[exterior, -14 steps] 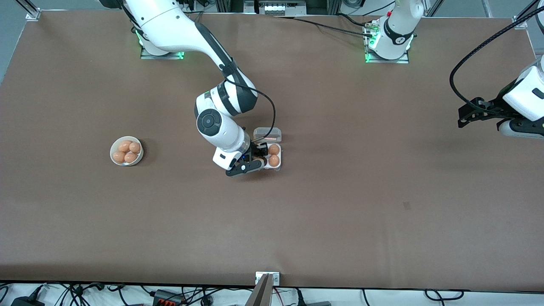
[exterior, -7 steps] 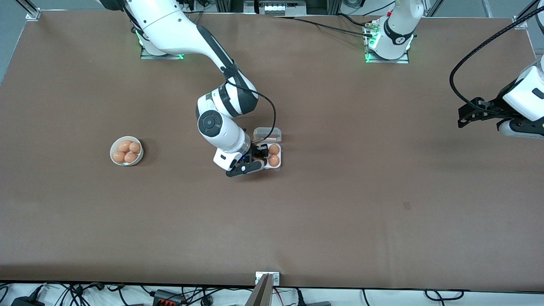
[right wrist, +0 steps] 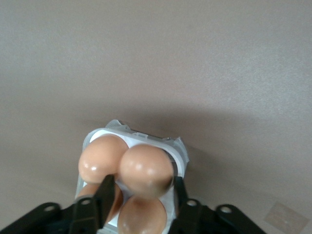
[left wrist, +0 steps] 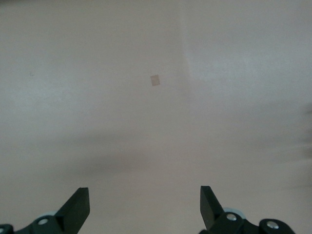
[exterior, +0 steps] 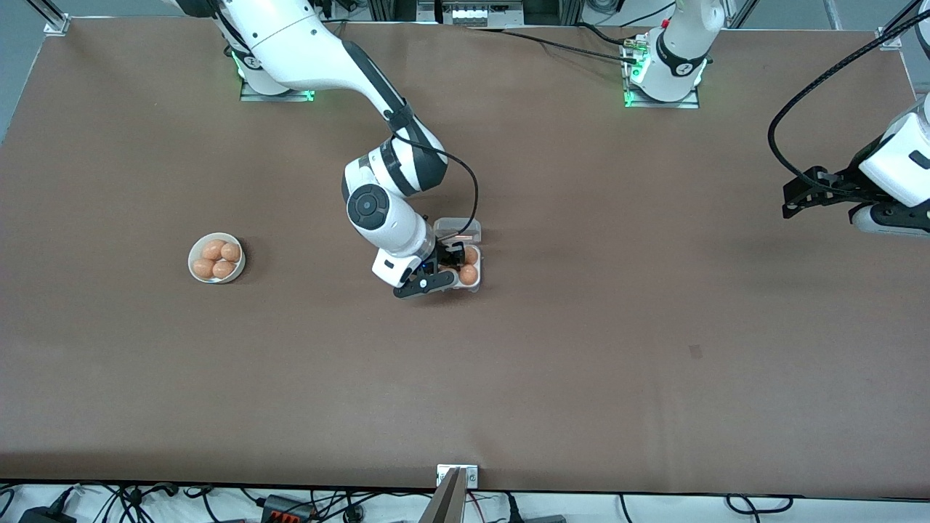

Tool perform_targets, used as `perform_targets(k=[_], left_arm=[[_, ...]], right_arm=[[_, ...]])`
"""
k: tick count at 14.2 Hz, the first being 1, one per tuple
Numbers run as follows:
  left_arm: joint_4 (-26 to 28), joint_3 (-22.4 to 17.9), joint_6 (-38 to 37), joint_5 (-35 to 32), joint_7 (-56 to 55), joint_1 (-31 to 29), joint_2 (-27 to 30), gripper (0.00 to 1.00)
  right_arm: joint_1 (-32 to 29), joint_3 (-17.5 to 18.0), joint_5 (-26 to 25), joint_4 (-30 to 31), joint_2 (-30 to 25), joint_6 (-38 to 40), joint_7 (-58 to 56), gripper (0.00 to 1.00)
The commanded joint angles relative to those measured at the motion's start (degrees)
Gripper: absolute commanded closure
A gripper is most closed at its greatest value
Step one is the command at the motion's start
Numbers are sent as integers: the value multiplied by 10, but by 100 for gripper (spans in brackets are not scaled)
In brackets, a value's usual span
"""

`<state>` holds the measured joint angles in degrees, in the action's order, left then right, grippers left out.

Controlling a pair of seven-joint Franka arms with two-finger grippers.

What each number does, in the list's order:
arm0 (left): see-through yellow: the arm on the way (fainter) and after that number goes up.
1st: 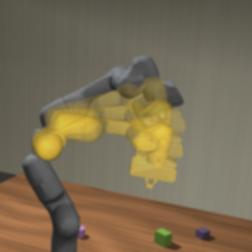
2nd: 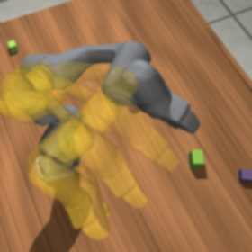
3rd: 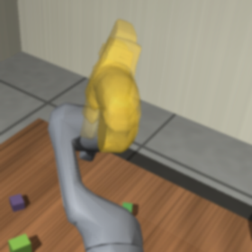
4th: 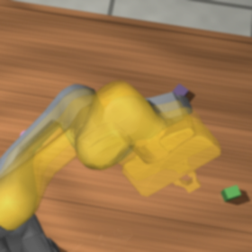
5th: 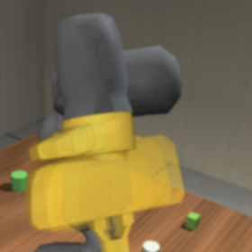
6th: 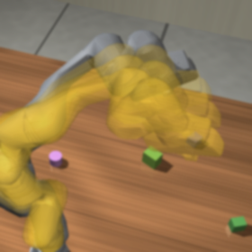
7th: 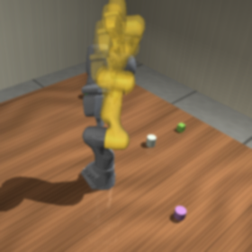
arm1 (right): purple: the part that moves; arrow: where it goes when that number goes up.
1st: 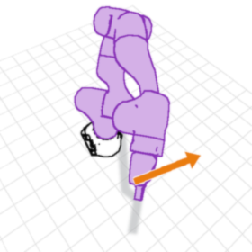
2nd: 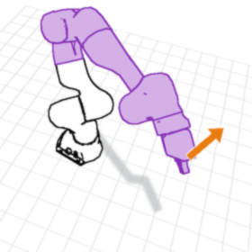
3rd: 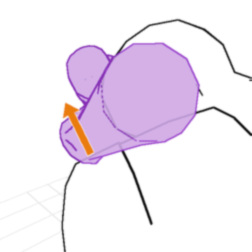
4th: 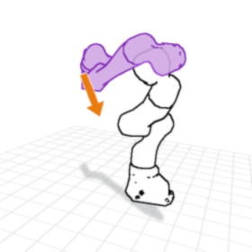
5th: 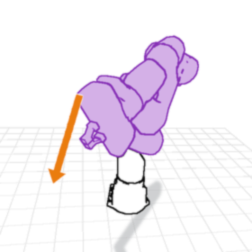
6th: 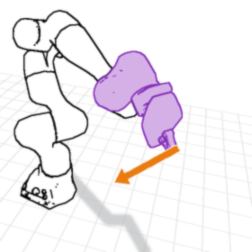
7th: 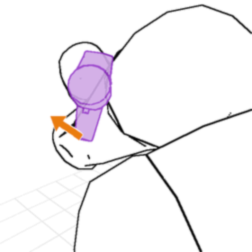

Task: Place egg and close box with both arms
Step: 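Lower the egg into the empty carton slot and open the right gripper, then withdraw the right gripper from the carton back toward its base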

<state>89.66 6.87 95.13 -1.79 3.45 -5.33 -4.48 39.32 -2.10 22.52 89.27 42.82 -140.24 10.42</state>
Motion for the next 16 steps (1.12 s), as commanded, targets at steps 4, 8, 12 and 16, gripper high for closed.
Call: perform_targets(k=[4,8,12,16], left_arm=[[-19,3,-8,8,7,-2,-9,0],[-19,4,-7,8,11,-2,-8,0],[-24,5,-17,7,11,1,-4,0],[-22,2,-43,8,7,-5,-4,0]], right_arm=[[-4,-46,1,-26,-84,85,40,0],[-5,-144,-72,-29,-174,234,22,0],[-13,-235,-87,-41,-210,329,-57,0],[-10,-313,-87,-69,-211,392,-88,0]])
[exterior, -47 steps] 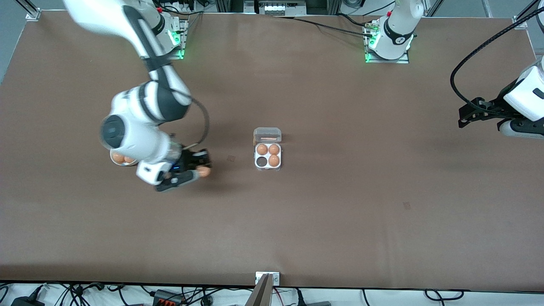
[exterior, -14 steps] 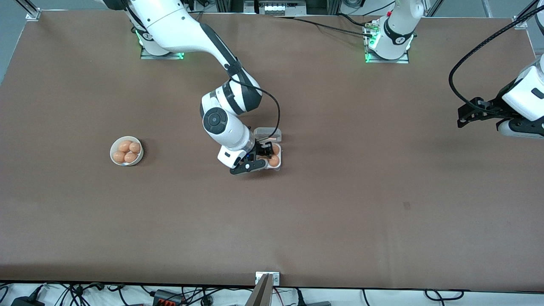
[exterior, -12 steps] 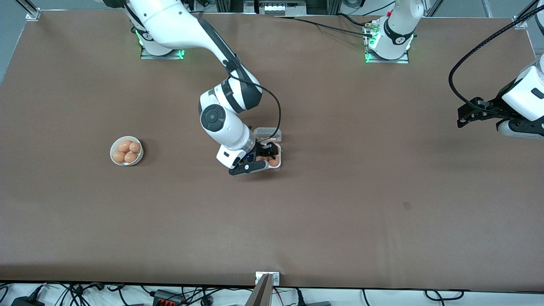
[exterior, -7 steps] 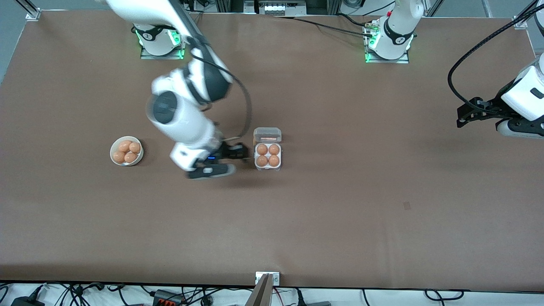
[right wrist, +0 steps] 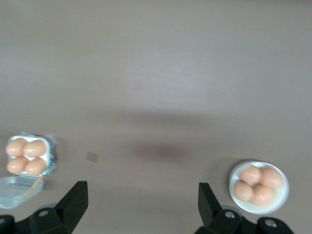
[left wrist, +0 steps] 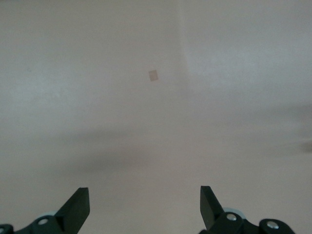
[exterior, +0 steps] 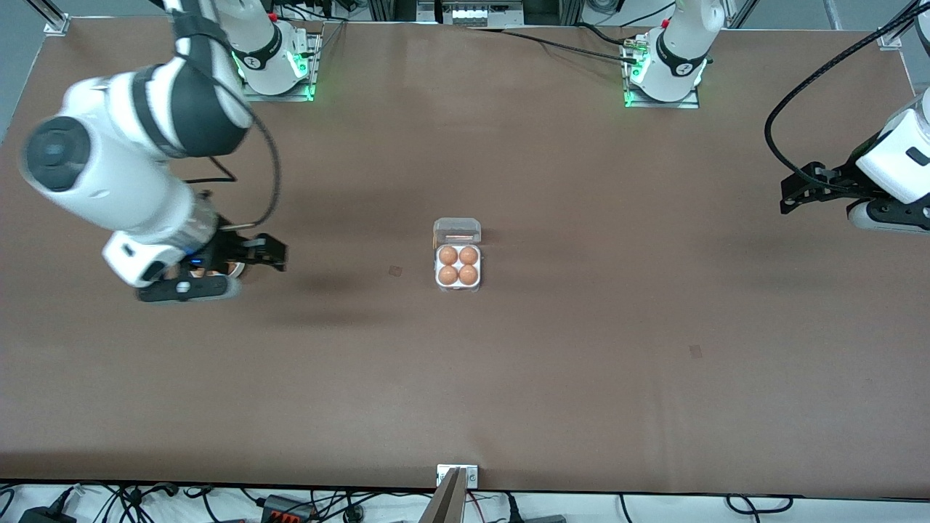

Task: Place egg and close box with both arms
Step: 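Withdraw the right gripper from the carton back toward its base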

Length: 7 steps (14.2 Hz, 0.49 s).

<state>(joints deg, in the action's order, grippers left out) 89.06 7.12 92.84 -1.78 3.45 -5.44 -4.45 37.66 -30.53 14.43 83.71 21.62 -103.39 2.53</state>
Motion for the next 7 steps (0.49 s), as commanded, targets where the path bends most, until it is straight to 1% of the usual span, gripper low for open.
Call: perform_targets(k=[1,2,3,4,5,6,7], left_arm=[[-16,2,-25,3,5,-1,-8,0],[-12,2,-34,4,6,-2,-7,0],[-14,2,-38,7,8,-3,-8,0],[-17,2,-38,6,9,-1,-9,0],[-16,3,-42,5,9,3,-9,0],[-17,3,-58,3,7,3,-9,0],[-19,2,-70,4,10,2,-7,0]], right_arm=[[11,-47,-5,-14,-2,23,-10,0],[12,-65,-5,-13,-3,24,-16,0],[1,-65,-5,-14,-3,24,-22,0],[-29,-54,-4,-14,-3,20,-31,0],[-80,-12,-4,-18,-5,19,-42,0],[-149,57,-7,-30,-14,20,-52,0],[-192,98,-27,-36,-19,23,-53,0]])
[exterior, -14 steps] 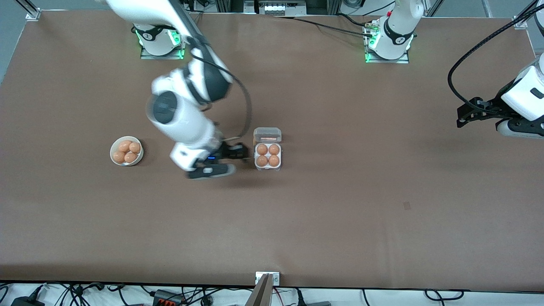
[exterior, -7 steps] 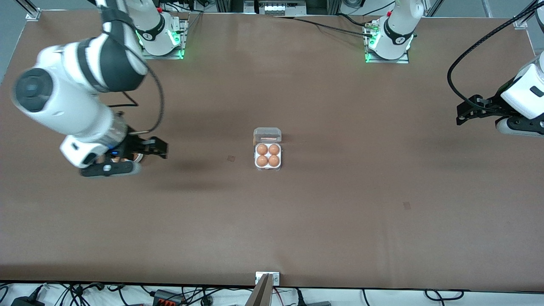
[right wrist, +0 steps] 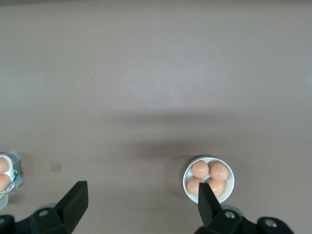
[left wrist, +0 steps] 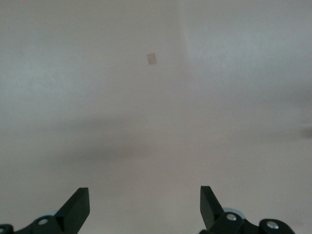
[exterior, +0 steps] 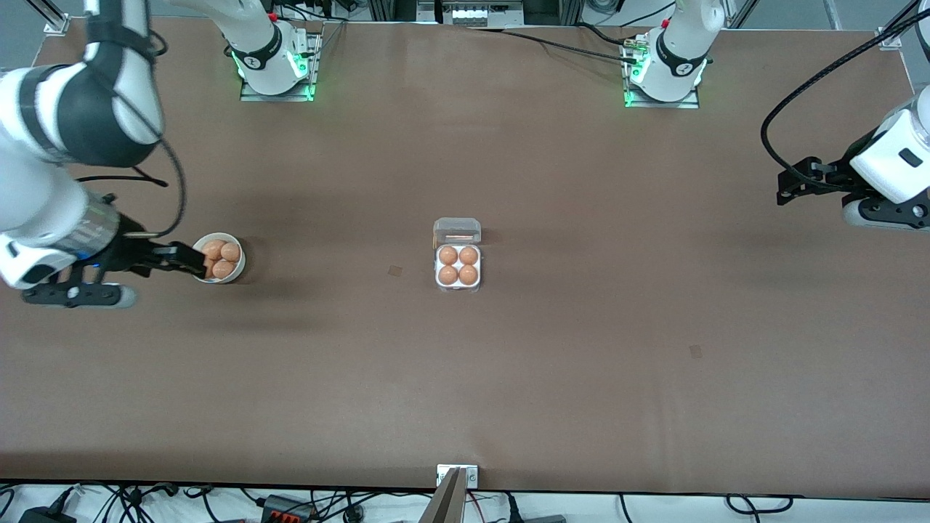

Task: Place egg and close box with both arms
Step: 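Withdraw the right gripper from the carton back toward its base, then move the left gripper over the open clear carton lid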

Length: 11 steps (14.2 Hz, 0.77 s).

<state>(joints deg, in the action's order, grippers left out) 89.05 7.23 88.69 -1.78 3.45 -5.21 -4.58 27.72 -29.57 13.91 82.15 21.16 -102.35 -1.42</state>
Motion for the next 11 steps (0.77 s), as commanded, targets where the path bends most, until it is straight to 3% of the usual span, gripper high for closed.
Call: perform_targets(k=[1,4,5,7,8,11], left_arm=[[-19,1,-29,6,11,-3,-7,0],[-16,1,-30,8,8,-3,-10,0],[-14,1,-31,8,12,-3,-14,9],[-14,1,-44,8,13,0,-18,70],[-14,1,-68,8,12,3,-22,95],[-13,2,-77,27,5,11,-30,99]], right_arm=[[-122,118,-61,-23,-30,11,-15,0],[-257,245,-98,-23,-64,37,-10,0],[-279,263,-106,-23,-67,44,-11,0],[-281,263,-120,-18,-81,65,-9,0],[-281,262,-125,-11,-89,81,-7,0],[-281,264,-139,61,-134,62,-4,0]])
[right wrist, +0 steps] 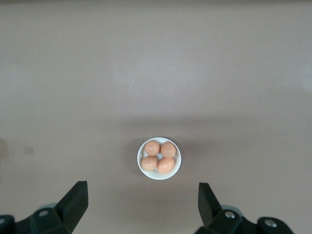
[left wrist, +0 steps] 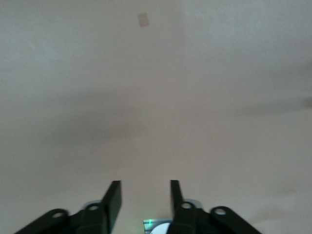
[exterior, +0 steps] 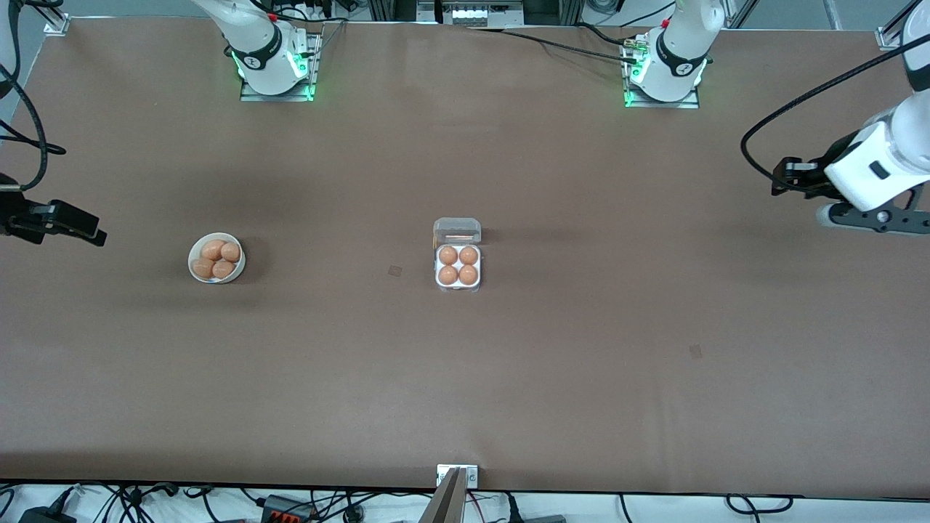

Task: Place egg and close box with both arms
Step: 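Move the left gripper over the open clear carton lid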

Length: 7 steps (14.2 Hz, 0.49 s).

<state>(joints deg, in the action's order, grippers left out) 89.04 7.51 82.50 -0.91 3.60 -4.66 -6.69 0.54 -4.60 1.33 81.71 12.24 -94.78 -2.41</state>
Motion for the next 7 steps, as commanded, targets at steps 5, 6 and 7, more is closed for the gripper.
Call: perform_targets(k=[5,6,7], left_arm=[[36,30,-20,126,-48,10,-10,99],[39,49,-16,144,-75,10,-18,99],[39,74,-6,150,-109,10,-21,99]], right_arm=[[-12,13,-13,177,-114,-78,3,0],[-12,14,-12,158,-113,-61,2,0],[-12,14,-12,142,-111,-35,3,0]])
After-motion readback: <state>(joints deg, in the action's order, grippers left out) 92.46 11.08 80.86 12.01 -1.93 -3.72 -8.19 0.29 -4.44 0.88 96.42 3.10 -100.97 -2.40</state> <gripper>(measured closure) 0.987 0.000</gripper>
